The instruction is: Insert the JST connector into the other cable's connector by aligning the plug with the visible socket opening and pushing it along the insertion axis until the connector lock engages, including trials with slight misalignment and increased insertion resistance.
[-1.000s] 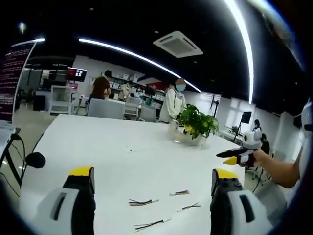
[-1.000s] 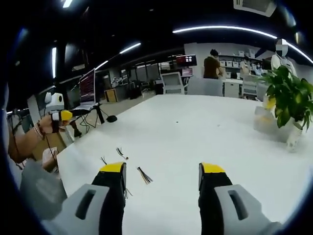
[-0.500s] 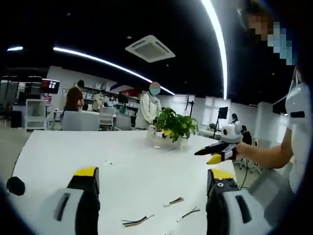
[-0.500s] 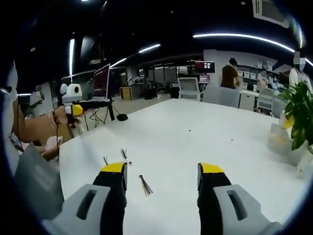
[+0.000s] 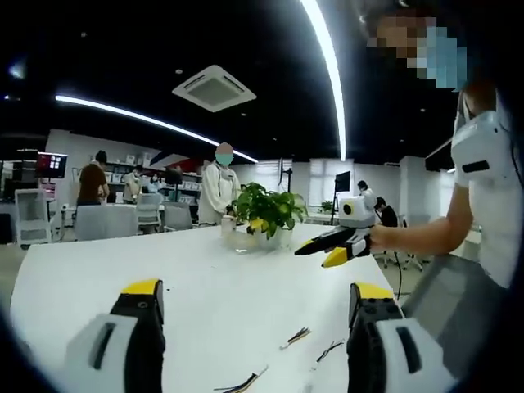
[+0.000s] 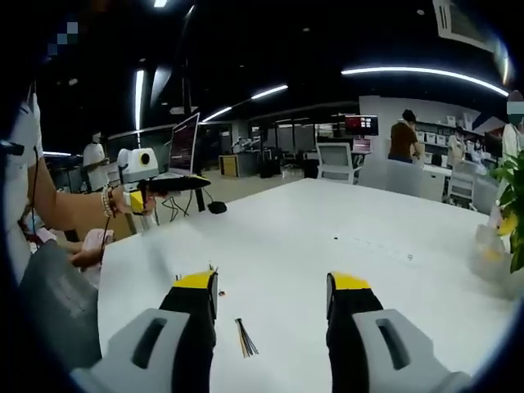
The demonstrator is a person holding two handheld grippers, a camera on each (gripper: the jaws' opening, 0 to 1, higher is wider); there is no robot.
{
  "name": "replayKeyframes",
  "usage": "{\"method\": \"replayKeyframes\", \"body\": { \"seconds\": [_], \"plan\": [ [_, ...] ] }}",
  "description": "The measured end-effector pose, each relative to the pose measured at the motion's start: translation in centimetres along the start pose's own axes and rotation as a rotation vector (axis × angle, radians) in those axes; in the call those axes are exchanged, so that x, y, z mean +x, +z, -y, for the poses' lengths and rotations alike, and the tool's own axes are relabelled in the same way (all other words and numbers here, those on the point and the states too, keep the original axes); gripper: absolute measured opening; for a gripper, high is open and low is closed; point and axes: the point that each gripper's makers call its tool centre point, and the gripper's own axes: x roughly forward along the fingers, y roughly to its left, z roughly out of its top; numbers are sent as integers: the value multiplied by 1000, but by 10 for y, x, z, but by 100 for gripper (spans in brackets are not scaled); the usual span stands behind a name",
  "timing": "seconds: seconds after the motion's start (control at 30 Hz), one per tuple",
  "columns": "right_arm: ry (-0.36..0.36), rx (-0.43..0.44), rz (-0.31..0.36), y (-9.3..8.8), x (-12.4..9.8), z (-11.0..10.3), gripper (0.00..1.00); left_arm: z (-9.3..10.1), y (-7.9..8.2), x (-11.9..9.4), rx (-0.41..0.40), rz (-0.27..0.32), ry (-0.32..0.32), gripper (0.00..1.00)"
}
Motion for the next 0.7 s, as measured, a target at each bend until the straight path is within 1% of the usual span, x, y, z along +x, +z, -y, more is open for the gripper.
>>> {"method": "replayKeyframes", "body": {
  "seconds": [0.03,0.1,0.13,0.17,0.2,0.27,0.3,0.33,0.4,0.43,0.5,0.53,0.6,0.63,0.67,0.7],
  "plan": [
    [17,-11,-13,-4,6,-2,49,0,-3,2,-9,-5,-7,89],
    [41,-31,-41,-13,15,-7,48,0,-12,8,-52,-21,-29,91],
    [53,-38,-51,-16,19,-9,48,0,-14,10,-40,-23,-34,90],
    [76,-58,-69,-22,23,-13,48,0,-21,12,-8,-43,-46,87],
    [89,-67,-77,-25,26,-16,47,-1,-25,14,4,-53,-49,84],
    [112,-70,-95,-31,32,-21,46,-2,-35,18,-6,-63,-62,81],
    [116,-72,-119,-38,36,-21,44,-3,-43,20,-35,-86,-67,81],
    [122,-84,-133,-43,41,-23,44,-4,-47,21,-44,-96,-71,80],
    [140,-86,-148,-50,47,-26,44,-3,-52,23,-11,-100,-80,75],
    [151,-86,-156,-53,49,-28,44,-3,-57,24,17,-115,-87,72],
    [168,-100,-175,-61,54,-31,43,-2,-64,27,22,-138,-94,67],
    [172,-108,-184,-64,55,-32,42,-1,-70,29,9,-150,-104,65],
    [184,-132,-202,-71,60,-33,39,2,-82,31,-26,-189,-116,65],
    [190,-140,-212,-75,62,-34,38,1,-90,33,-14,-205,-119,65],
    [192,-142,-217,-76,63,-34,37,3,-100,34,2,-240,-131,64],
    [201,-152,-229,-81,65,-35,35,3,-106,34,1,-260,-132,62]
  ]
}}
